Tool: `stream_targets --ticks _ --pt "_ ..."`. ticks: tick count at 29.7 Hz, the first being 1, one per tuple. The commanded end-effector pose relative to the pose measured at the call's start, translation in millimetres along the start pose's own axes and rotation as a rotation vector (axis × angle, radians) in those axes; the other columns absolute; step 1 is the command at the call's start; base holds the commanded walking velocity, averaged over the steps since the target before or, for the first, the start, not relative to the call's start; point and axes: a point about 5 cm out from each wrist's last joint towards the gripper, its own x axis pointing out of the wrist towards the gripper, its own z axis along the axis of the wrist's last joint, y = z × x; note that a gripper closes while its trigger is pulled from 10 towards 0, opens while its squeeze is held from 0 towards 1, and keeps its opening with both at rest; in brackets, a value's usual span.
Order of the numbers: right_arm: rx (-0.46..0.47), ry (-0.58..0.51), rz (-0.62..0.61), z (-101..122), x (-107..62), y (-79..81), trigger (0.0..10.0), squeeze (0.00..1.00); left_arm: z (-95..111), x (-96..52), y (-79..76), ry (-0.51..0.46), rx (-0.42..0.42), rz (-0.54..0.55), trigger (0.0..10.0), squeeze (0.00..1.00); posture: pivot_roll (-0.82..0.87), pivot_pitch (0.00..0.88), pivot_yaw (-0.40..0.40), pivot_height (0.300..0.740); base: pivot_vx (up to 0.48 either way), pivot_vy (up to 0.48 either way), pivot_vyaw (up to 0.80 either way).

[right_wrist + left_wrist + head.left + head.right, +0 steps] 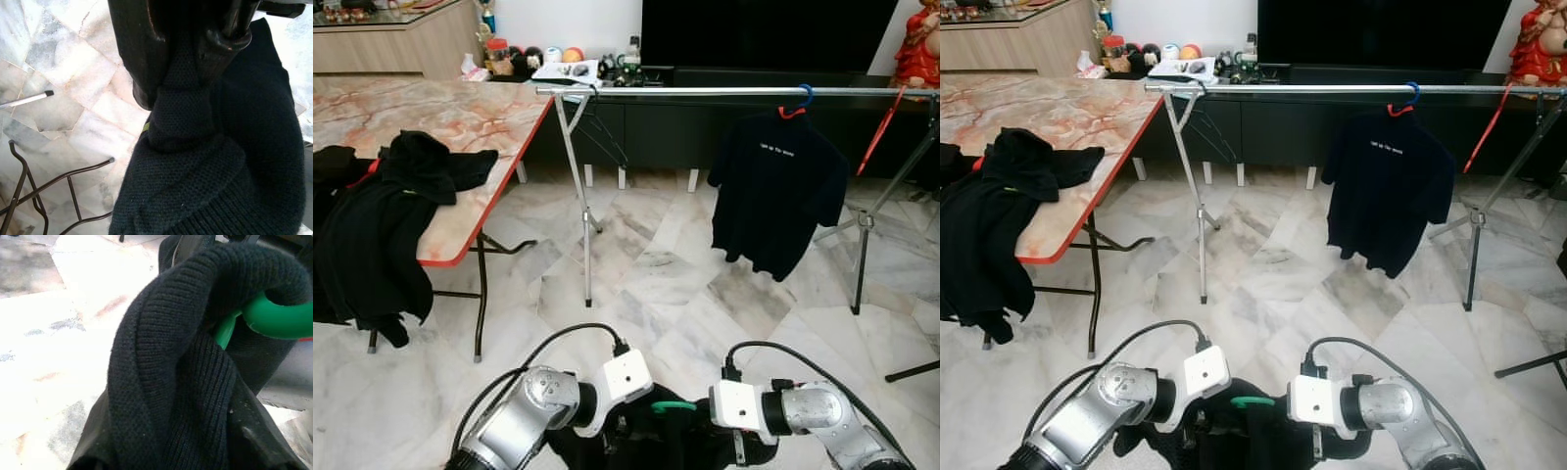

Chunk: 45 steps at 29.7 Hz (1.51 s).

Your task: Hang hanger

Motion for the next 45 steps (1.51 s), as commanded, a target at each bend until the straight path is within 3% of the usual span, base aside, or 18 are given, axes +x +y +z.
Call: stream_targets --ticks 1,17,18,19,20,21,22,23,24,35,45 --pt "-0.027 -0.037 -0.031 10.4 -0.2 -10.1 0.0 0.00 0.9 -0.5 1.5 -0.008 -0.002 0.001 0.0 0.00 0.08 0.067 0.016 0.740 0.000 0.000 0.00" --pt "-0.023 -0.029 -0.036 9.6 -0.8 -10.8 0.0 0.00 2.4 1.5 -0.4 -0.017 0.001 -0.011 0.0 0.00 0.08 0.069 0.016 0.740 0.000 0.000 0.00" --pt "-0.020 -0.030 -0.045 9.5 -0.9 -11.4 2.1 0.00 2.5 1.9 -0.8 -0.018 0.001 -0.013 0.0 0.00 0.08 0.068 0.015 0.740 0.000 0.000 0.00" --pt "-0.020 -0.030 -0.045 9.5 -0.9 -11.4 2.1 0.00 2.5 1.9 -0.8 -0.018 0.001 -0.013 0.0 0.00 0.08 0.068 0.015 0.740 0.000 0.000 0.00" --pt "-0.017 -0.028 -0.048 9.2 -0.6 -11.6 7.6 0.00 2.5 2.3 -1.2 -0.017 0.002 -0.015 0.0 0.00 0.08 0.069 0.015 0.740 0.000 0.000 0.00" --pt "-0.016 -0.027 -0.049 9.0 -0.3 -11.5 10.0 0.00 2.6 2.5 -1.4 -0.017 0.003 -0.017 0.0 0.00 0.08 0.069 0.015 0.740 0.000 0.000 0.00" --pt "-0.009 -0.024 -0.044 8.4 0.2 -10.9 10.0 0.01 2.6 2.7 -1.6 -0.016 0.003 -0.018 0.0 0.00 0.08 0.069 0.015 0.740 0.000 0.000 0.00" --pt "-0.007 -0.026 -0.037 8.4 0.7 -10.2 10.0 0.60 2.5 2.9 -1.7 -0.015 0.004 -0.018 0.0 0.00 0.08 0.069 0.014 0.740 0.000 0.000 0.00" --pt "0.009 -0.031 -0.032 8.6 1.7 -9.6 10.0 1.00 2.3 3.1 -1.8 -0.013 0.006 -0.019 0.0 0.00 0.08 0.069 0.014 0.740 0.000 0.000 0.00" --pt "0.019 -0.018 0.018 7.1 0.7 -5.9 10.0 1.00 -10.5 2.7 2.3 0.049 0.017 0.022 0.0 0.00 0.08 0.070 0.013 0.740 0.000 0.000 0.00" --pt "0.025 -0.002 0.036 4.4 -1.2 -3.5 10.0 1.00 -24.6 3.4 12.0 0.054 -0.032 0.150 0.0 0.00 0.08 0.066 0.013 0.740 0.000 0.000 0.00"
